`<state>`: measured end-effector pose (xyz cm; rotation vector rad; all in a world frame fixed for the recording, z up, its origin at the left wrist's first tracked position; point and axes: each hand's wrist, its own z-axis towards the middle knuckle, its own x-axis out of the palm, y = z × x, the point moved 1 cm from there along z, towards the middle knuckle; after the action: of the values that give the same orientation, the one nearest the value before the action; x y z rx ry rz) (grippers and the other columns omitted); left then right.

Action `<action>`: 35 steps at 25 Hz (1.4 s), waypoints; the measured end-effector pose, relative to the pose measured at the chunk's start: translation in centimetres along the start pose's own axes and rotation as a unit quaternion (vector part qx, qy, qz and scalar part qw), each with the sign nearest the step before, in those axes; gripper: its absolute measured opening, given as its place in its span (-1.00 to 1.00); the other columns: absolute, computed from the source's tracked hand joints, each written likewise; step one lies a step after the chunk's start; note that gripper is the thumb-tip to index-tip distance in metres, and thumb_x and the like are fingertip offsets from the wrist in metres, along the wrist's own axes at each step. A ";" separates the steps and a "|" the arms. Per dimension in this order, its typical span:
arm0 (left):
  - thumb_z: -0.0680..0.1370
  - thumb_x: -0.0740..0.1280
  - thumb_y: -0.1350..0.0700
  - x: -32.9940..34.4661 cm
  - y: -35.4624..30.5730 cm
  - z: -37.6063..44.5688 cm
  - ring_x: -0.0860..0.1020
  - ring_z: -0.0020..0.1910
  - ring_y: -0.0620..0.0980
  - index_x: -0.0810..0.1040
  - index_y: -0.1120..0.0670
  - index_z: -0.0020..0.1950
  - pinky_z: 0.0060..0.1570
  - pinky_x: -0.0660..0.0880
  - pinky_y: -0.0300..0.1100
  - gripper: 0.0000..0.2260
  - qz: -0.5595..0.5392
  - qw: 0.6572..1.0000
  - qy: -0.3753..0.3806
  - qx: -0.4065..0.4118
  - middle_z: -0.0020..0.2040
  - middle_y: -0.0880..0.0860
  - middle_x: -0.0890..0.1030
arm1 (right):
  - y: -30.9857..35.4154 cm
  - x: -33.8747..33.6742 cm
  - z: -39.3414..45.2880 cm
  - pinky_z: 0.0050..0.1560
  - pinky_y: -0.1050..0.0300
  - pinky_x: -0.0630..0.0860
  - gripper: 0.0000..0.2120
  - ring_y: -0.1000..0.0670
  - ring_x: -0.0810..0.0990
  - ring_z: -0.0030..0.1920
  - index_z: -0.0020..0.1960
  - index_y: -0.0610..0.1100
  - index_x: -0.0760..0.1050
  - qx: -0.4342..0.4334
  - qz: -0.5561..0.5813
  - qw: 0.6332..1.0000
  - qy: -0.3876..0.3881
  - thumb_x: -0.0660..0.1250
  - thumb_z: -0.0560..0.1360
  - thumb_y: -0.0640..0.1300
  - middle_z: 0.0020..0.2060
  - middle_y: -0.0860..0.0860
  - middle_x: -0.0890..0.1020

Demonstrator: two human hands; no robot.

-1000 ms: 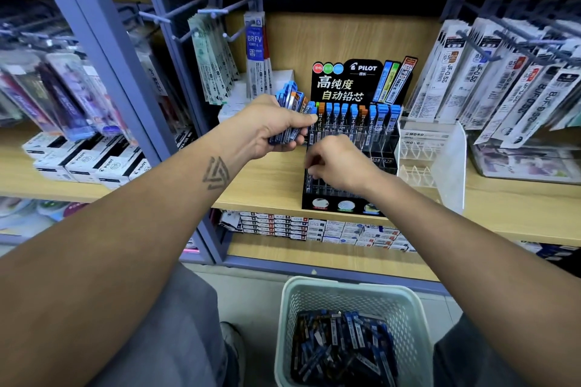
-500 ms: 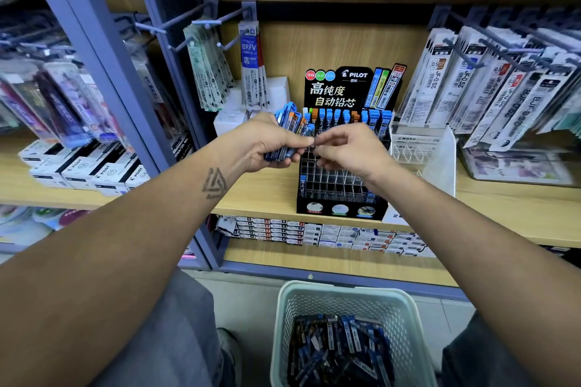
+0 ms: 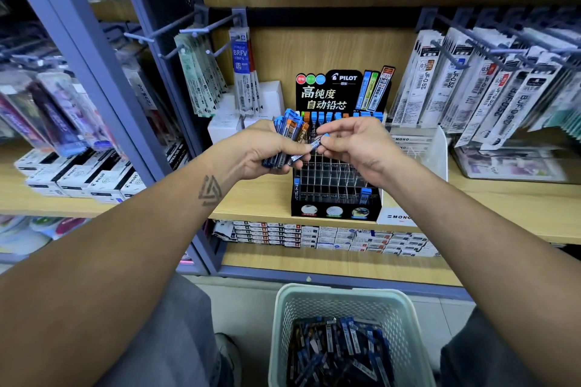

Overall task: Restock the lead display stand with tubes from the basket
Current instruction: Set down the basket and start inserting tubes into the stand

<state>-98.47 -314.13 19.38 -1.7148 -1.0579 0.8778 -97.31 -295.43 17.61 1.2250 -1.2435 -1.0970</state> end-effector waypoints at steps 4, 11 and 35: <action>0.48 0.49 0.27 0.0 -0.2 -0.3 0.65 -0.33 0.01 0.63 0.27 0.12 -0.52 0.45 -0.31 -0.78 0.013 1.000 0.000 -0.007 -0.12 0.21 0.70 | 0.2 -0.3 -0.5 -0.10 0.14 0.68 -0.81 -0.10 0.72 -0.20 0.08 -0.36 0.59 0.008 0.016 1.000 -0.002 0.38 0.48 -0.48 -0.21 -0.24 0.70; 0.52 0.44 0.32 -1.5 0.1 0.3 0.66 -0.39 0.07 0.51 0.29 0.10 -0.59 0.45 -0.28 -0.79 0.023 0.992 -0.111 -0.054 -0.26 0.21 0.66 | 0.5 -0.5 -0.4 -0.10 0.08 0.68 -0.86 -0.07 0.73 -0.22 -0.06 -0.22 0.67 -0.052 -0.156 0.986 -0.034 0.47 0.44 -0.41 -0.23 -0.15 0.72; 0.56 0.42 0.21 -1.0 -0.5 -1.2 0.66 -0.29 0.02 0.56 0.20 0.07 -0.48 0.53 -0.27 -0.87 0.021 0.999 0.006 -0.033 -0.23 0.14 0.66 | -0.7 1.9 -0.9 -0.02 0.06 0.66 -0.81 -0.04 0.71 -0.09 0.11 -0.17 0.65 -0.065 -0.222 0.973 -0.016 0.39 0.53 -0.32 -0.11 -0.05 0.72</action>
<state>-97.90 -315.31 20.34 -1.8014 -1.0575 0.8665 -96.33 -297.32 17.14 1.4258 -0.9221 -1.5023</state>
